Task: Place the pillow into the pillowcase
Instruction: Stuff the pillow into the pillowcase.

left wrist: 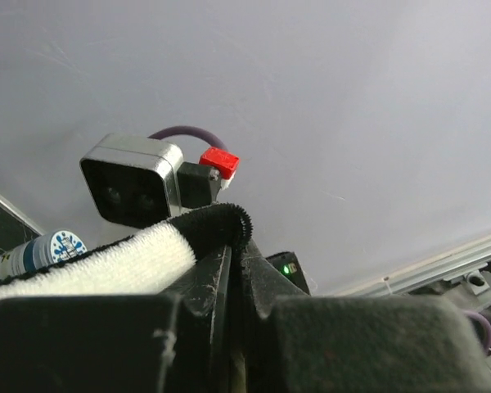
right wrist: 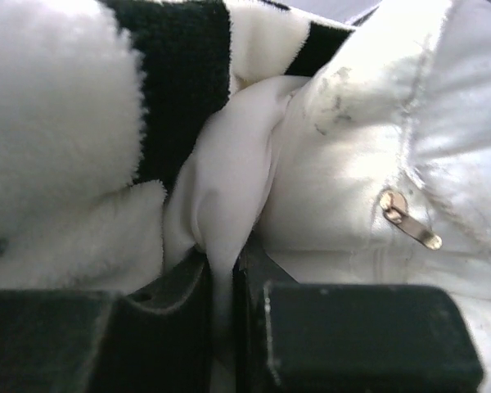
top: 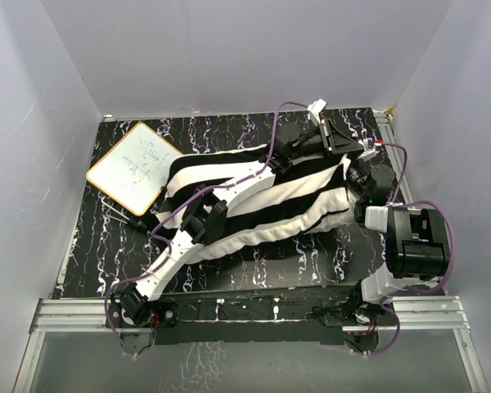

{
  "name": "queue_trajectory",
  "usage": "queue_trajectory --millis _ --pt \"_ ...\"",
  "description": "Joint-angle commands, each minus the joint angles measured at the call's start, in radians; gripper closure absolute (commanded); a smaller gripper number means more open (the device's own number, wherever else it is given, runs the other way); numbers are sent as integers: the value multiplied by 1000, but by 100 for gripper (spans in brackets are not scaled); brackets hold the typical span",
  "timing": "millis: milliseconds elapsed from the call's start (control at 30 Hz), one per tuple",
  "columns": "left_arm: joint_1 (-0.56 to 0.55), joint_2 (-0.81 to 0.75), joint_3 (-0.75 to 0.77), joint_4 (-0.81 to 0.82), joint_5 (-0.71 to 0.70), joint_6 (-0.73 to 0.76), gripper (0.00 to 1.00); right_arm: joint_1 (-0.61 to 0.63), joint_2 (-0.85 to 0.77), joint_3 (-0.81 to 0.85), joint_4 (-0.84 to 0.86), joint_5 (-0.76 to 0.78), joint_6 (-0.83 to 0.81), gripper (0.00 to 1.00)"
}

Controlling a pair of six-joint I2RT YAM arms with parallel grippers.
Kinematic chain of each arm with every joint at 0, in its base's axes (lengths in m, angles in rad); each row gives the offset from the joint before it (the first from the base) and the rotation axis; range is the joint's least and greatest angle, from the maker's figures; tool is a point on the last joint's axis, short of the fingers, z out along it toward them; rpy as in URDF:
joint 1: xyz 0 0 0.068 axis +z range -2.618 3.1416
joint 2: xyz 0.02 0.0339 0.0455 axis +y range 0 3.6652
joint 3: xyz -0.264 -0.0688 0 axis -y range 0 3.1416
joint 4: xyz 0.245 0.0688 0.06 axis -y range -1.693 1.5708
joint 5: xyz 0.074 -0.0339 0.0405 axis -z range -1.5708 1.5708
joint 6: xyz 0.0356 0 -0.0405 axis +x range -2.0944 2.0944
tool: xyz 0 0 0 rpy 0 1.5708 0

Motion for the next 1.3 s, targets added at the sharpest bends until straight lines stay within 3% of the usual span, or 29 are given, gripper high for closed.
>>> queue_trajectory --millis 0,67,167,233,300,367,400,467,633,767,833,933,1000,1067,1133,1267 --pt "-130 -33 116 -17 -162 23 100 195 -76 -7 86 -17 147 92" --pt "-128 34 204 -44 -189 -11 100 256 -91 -30 -68 70 16 92" --pt "-114 2 38 69 -185 -91 100 201 -37 -38 -45 80 9 92" --pt "-99 -56 -94 116 -157 -97 100 105 12 -22 48 26 70 92" --pt "-82 -105 -140 65 -131 -53 100 9 51 1 175 -26 139 92" --pt "-66 -113 -50 -75 -112 27 100 -60 89 55 322 -93 244 92" --pt "-58 -97 72 -143 -112 60 100 -78 103 99 375 -107 289 92" --pt "-40 -69 218 -206 -128 83 100 -105 92 231 370 -100 311 92" --pt "-7 -232 132 -169 -147 133 100 -131 -6 737 -45 -43 4 92" --pt "-4 -307 202 -207 -148 189 100 -132 17 1095 -228 -104 -105 92" --pt "3 -362 175 -217 -142 217 100 -123 13 1224 -384 -153 -251 92" --pt "25 -470 43 -202 -118 254 100 -61 -22 1300 -675 -274 -604 92" --pt "44 -535 -79 -156 -99 250 100 22 -84 1234 -925 -359 -935 92" --pt "60 -586 -210 -90 -71 226 100 133 -154 1139 -1260 -333 -1332 92" --pt "68 -646 -389 -19 -16 194 100 225 -209 1026 -1509 -280 -1615 92" --pt "73 -794 -779 174 61 114 100 266 -302 786 -1594 -217 -1726 92"
